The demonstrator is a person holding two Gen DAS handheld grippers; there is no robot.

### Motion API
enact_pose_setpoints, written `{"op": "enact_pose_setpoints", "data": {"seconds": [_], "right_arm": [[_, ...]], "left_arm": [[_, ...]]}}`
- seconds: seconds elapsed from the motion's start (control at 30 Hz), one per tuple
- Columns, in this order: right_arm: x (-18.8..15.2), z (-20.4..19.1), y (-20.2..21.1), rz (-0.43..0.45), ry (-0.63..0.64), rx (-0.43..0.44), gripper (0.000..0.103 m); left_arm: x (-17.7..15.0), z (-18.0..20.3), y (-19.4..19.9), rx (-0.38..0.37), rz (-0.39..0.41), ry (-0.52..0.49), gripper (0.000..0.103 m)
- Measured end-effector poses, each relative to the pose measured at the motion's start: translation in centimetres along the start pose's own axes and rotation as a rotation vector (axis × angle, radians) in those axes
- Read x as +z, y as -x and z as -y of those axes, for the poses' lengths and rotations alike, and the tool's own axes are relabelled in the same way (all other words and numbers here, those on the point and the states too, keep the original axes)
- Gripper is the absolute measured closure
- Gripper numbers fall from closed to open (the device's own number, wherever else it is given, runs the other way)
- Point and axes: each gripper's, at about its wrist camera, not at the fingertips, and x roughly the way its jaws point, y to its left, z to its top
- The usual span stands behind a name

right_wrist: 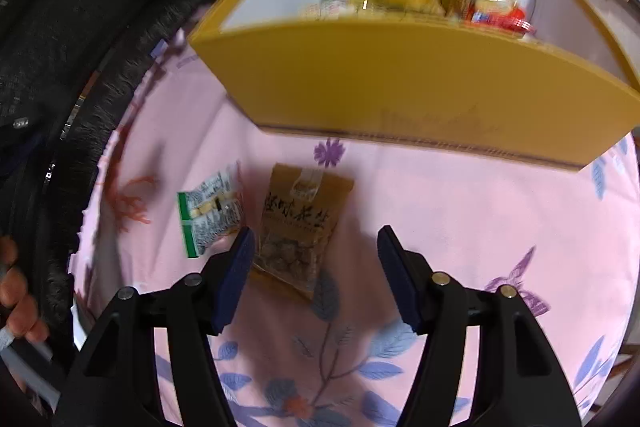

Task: Organize snacks
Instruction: 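Move the left gripper to the clear green-edged snack bar while the right reaches the tan peanut bag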

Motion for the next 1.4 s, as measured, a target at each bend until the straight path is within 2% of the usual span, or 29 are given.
{"op": "enact_pose_setpoints", "data": {"seconds": [0.3,0.4,0.47,0.53,0.6,0.67,0.73,0.83,0.97,1.1,1.2,1.27,1.4], "right_arm": [[0.8,-1.1,-5.2,-0.084,-0.109,-0.024,0.039],[0.8,-2.5,-5.6,-0.062,-0.044,-0.089,0.036],[0.6,-4.2,-6.3,-0.069,0.07,-0.173,0.036],[0.0,-4.9,-6.5,-0.046,0.131,-0.206,0.036],[-0.5,-4.5,-6.2,-0.009,0.13,-0.181,0.037],[-1.0,-4.3,-6.0,0.01,0.179,-0.179,0.044],[-1.3,-3.5,-5.6,0.015,0.2,-0.156,0.055],[-1.9,-1.4,-4.4,-0.003,0.158,-0.128,0.061],[-4.8,2.3,-2.4,-0.001,0.077,-0.075,0.061],[-7.7,2.9,-0.9,0.021,0.14,-0.053,0.061],[-8.7,3.8,-0.3,0.029,0.119,-0.025,0.06],[-8.8,4.1,-0.2,0.039,0.097,-0.005,0.06],[-9.3,4.5,0.3,0.044,0.088,0.017,0.059]], "left_arm": [[-0.9,-1.9,-0.8,0.003,-0.032,0.051,0.004],[-1.2,-1.9,-1.2,0.005,-0.043,0.043,0.004],[-1.5,-2.1,-1.5,0.008,-0.055,0.051,0.004],[-1.7,-2.3,-1.9,0.005,-0.068,0.06,0.004],[-2.0,-2.5,-2.2,0.015,-0.084,0.063,0.004],[-2.3,-2.7,-2.4,0.018,-0.094,0.068,0.004],[-2.7,-2.7,-2.7,0.016,-0.108,0.073,0.004],[-3.4,-2.1,-3.1,0.003,-0.119,0.059,0.004],[-5.1,0.6,-3.9,-0.061,-0.114,-0.052,0.004],[-7.1,4.2,-5.0,-0.139,-0.088,-0.224,0.004],[-7.9,6.0,-6.1,-0.197,-0.092,-0.313,0.004],[-8.2,6.8,-7.4,-0.197,-0.102,-0.338,0.004],[-9.0,7.1,-10.5,-0.187,-0.205,-0.295,0.004]]}}
